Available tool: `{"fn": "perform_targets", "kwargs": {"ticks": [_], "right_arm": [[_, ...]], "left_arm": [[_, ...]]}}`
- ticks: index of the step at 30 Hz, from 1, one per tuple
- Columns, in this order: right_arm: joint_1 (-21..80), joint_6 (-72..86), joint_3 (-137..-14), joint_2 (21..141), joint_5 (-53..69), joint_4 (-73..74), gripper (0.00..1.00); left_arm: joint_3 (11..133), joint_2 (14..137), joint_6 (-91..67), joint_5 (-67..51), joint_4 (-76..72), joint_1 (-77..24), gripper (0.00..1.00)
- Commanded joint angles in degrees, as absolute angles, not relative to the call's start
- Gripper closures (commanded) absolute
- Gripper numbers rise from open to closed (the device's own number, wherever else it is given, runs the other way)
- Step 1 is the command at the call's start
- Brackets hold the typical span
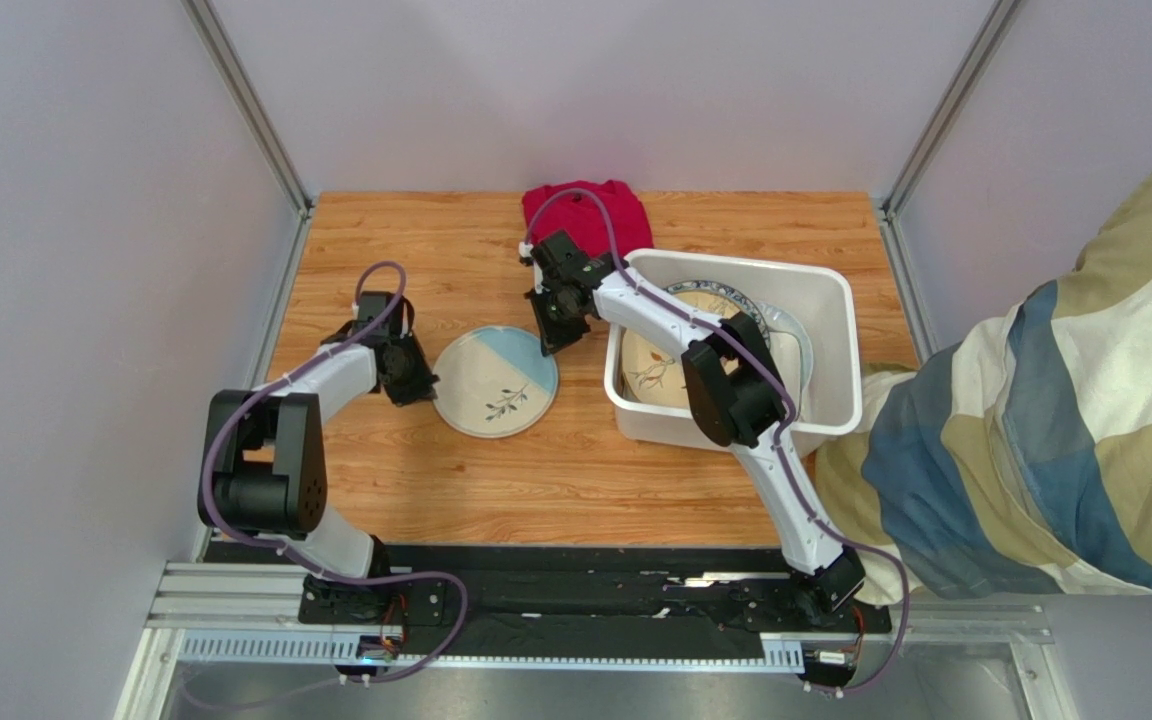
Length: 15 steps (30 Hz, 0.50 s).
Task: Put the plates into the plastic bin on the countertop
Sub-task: Pick up the plate at the center of the board.
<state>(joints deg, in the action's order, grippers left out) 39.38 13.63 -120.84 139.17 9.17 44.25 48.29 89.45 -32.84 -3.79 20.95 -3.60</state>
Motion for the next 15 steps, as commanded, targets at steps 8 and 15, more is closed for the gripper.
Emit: {"fn": "perform_targets", "kwargs": {"ticks": [8, 15], "right_arm": [[42.01, 14.06, -120.32, 130.34, 8.97, 45.35, 1.00], [41.84, 14.59, -121.11, 129.29, 8.70, 46.49, 1.00]], "left_arm": [[50.62, 79.54, -32.61, -8.88, 20.83, -5.10, 1.00], [50.27, 78.92, -32.34, -8.62, 21.27, -5.10, 1.00]]}}
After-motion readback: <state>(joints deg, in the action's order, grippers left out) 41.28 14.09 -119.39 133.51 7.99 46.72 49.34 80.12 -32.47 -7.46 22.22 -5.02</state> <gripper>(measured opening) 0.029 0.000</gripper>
